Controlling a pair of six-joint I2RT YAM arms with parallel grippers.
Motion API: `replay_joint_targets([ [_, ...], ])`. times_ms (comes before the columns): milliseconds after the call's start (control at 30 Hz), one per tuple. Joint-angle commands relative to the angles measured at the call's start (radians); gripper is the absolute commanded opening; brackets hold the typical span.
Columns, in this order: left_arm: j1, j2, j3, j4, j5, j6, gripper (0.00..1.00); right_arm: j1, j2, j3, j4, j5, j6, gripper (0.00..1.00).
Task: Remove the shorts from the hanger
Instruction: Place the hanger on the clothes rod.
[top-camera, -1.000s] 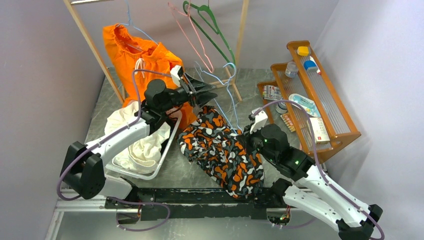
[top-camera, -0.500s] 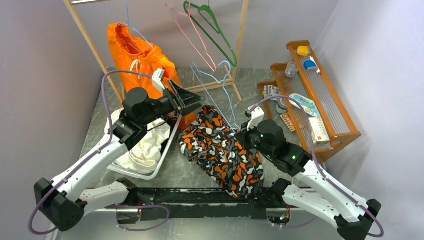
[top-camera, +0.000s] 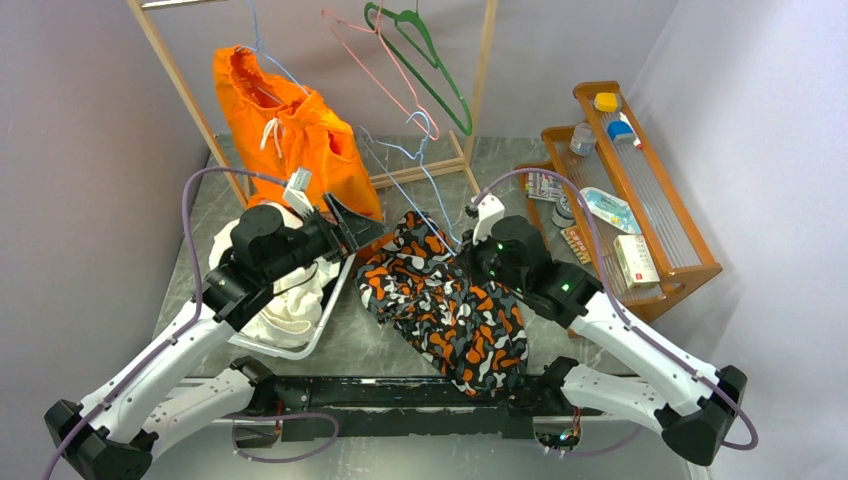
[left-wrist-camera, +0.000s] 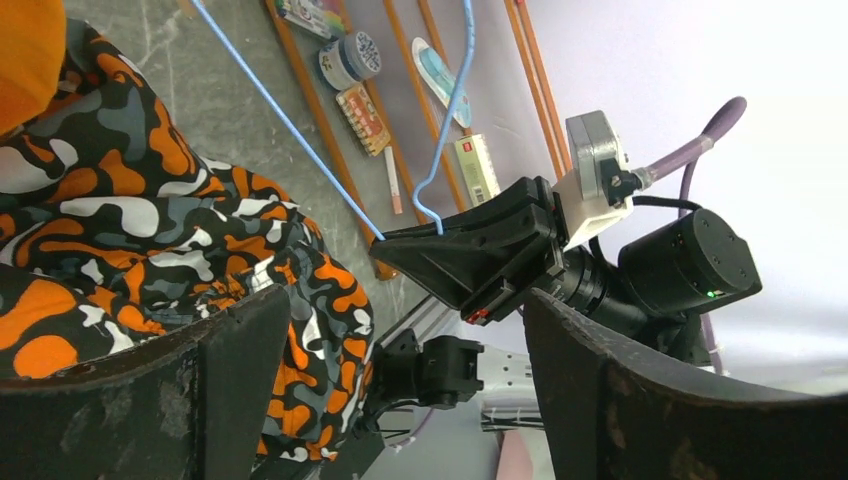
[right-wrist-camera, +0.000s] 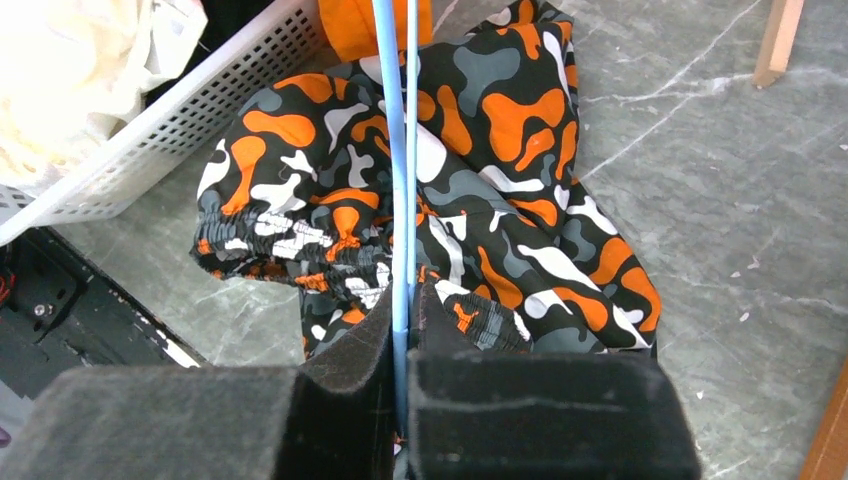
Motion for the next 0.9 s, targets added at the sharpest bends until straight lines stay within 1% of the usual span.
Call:
replay_joint_targets([
  [0,-0.001,-0.014,0.021,-0.024,-0.027,0.089,0.92,0.006,0.044,0.059,0.018,0.018,0.006,0.00],
  [67,-0.002,-0.022,0.020,-0.047,-0.041,0.104,0.94,0.007,0.071,0.090,0.012,0.053,0.010,0.00],
  [233,-0.001,-0.053,0.021,-0.110,-0.111,0.132,1.00,0.009,0.195,0.213,-0.046,0.069,0.002,0.00],
  [400,-0.001,-0.077,0.048,-0.204,-0.218,0.153,1.00,0.012,0.266,0.282,0.007,0.054,0.023,0.00],
  [567,-0.002,-0.091,0.071,-0.343,-0.328,0.137,0.99,0.014,0.399,0.456,-0.049,0.051,0.008,0.00],
  [700,-0.002,-0.121,0.060,-0.395,-0.340,0.120,0.99,0.014,0.495,0.562,-0.041,0.066,0.019,0.00],
  [867,-0.001,-0.189,-0.006,-0.361,-0.323,0.073,0.99,0.014,0.555,0.642,-0.003,0.109,0.006,0.00],
])
